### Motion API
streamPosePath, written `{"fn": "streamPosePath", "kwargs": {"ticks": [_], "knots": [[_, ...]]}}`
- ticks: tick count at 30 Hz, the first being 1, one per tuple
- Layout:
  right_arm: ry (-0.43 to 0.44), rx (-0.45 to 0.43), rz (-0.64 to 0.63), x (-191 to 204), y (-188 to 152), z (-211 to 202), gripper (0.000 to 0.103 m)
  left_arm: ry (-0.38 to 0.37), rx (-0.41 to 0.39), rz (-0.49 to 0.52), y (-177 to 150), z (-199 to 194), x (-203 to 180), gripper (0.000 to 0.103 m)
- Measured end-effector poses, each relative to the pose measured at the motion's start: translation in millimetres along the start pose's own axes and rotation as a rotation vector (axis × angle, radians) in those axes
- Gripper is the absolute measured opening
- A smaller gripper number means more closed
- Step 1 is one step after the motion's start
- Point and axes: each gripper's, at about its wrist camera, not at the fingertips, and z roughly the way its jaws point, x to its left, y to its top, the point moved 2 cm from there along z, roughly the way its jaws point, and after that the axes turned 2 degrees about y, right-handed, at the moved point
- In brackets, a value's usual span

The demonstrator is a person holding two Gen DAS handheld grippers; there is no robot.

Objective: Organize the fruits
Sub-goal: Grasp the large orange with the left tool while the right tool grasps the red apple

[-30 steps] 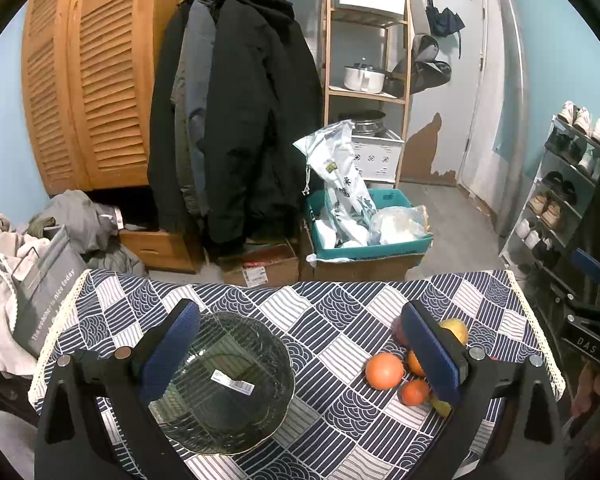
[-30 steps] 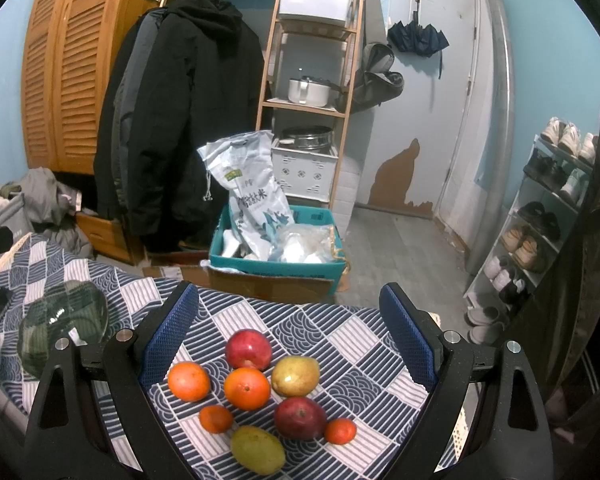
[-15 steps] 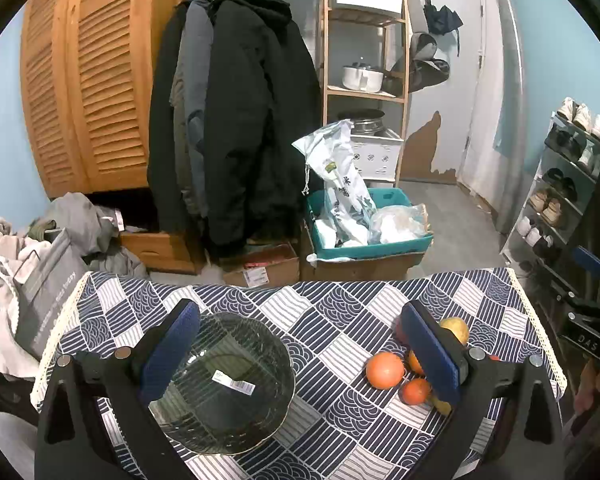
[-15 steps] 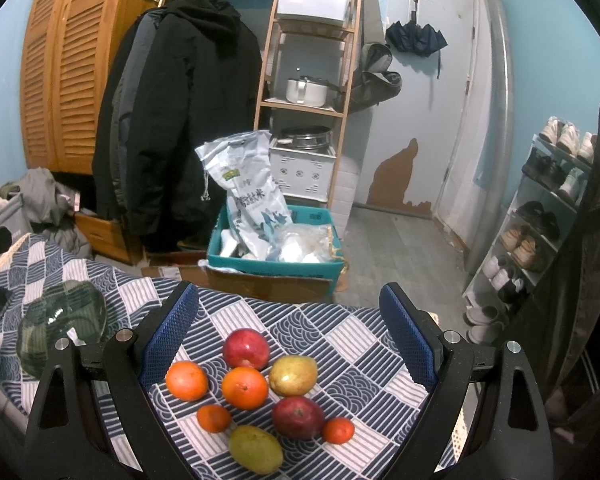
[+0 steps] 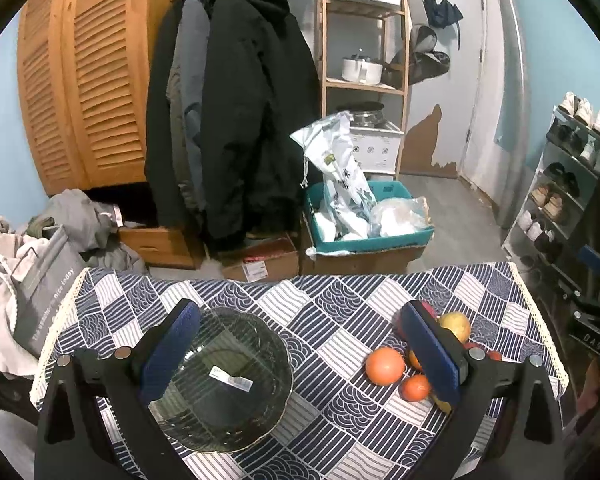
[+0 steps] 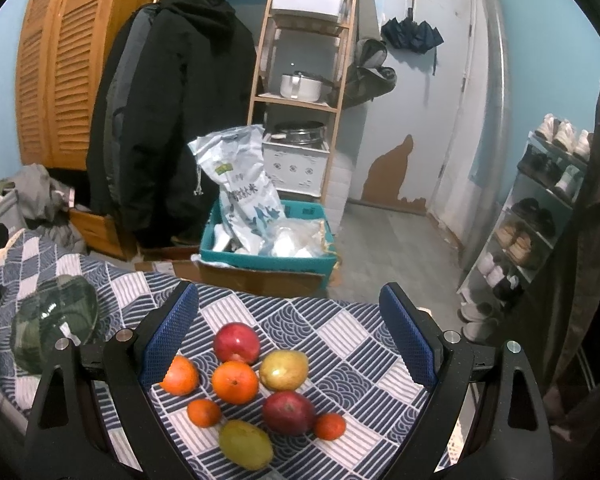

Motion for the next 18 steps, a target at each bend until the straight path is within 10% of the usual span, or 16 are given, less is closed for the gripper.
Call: {"fn": "streamPosePath", "kwargs": {"ticks": [18], "knots": [[-0.036,0.254,0.020,-42.3,-53.5,41.3,0.091,-0.068,0.180,0.076,-24.0,53.0,-46.3,0.102]]}}
